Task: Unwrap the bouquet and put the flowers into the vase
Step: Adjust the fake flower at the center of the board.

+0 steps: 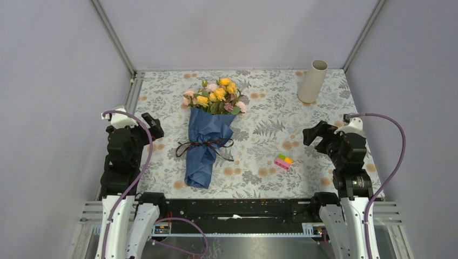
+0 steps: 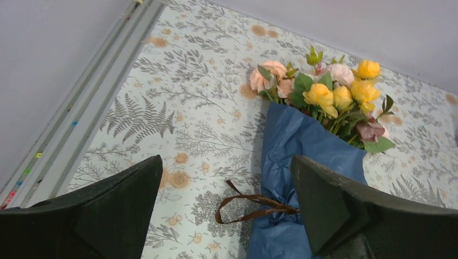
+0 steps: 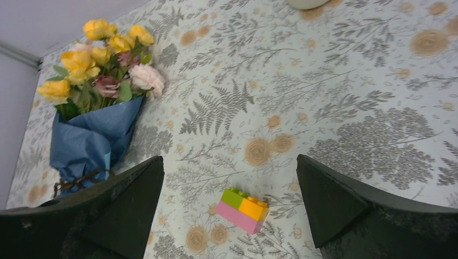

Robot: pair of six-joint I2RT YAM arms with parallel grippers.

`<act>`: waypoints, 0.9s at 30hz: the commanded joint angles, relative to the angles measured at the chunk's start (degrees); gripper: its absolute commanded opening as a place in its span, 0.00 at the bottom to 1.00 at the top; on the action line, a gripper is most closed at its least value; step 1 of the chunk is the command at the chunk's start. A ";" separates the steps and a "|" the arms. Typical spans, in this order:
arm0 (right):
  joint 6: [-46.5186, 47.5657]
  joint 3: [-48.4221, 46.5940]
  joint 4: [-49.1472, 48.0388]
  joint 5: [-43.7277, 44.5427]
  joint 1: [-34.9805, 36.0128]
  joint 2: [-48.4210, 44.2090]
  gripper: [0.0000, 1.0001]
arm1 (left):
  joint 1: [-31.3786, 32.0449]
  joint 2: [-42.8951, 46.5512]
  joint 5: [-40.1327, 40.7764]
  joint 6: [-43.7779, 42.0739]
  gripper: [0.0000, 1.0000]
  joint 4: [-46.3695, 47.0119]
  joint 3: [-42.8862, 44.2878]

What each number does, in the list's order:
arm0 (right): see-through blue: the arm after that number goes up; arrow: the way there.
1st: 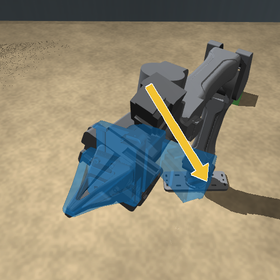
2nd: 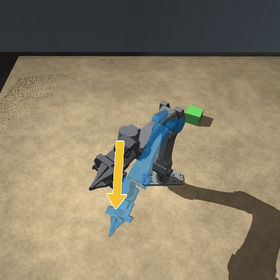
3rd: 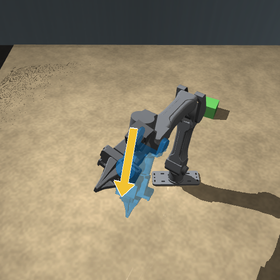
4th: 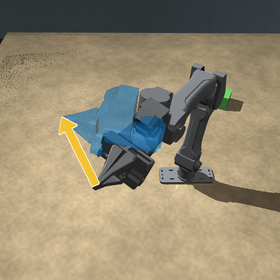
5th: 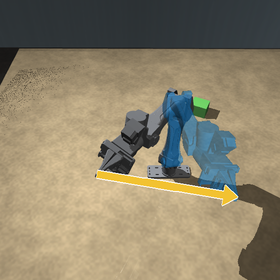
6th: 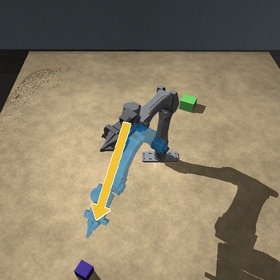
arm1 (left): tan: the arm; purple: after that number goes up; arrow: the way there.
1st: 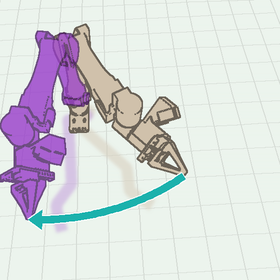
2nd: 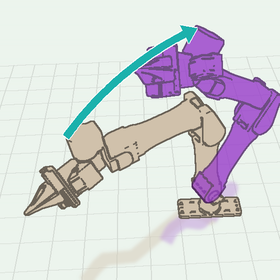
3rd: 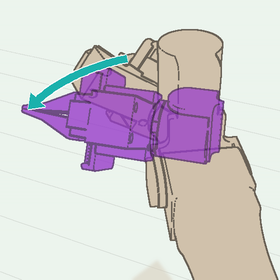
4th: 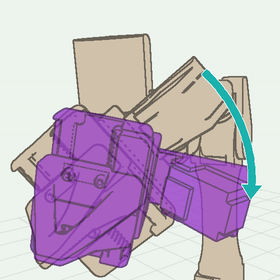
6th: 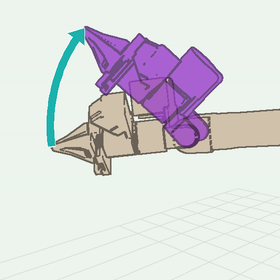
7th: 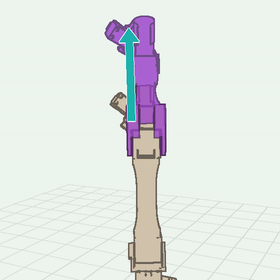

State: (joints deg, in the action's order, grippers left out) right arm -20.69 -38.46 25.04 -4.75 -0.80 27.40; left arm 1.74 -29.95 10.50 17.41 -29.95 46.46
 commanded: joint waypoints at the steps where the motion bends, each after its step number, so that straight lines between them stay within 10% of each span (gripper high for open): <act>1: -0.16 -0.46 0.23 -8.60 0.20 0.85 1.00 | 2.83 -0.76 0.11 0.00 0.99 1.48 0.96; 27: -5.89 6.64 -8.61 -11.09 15.94 8.84 0.87 | 29.02 -8.77 4.38 22.92 0.98 4.16 -11.25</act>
State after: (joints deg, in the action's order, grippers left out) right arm -25.58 -31.97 20.34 -19.75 10.57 34.92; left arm 30.44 -37.69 15.27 36.16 -30.76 38.65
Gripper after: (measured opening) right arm 0.878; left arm 0.984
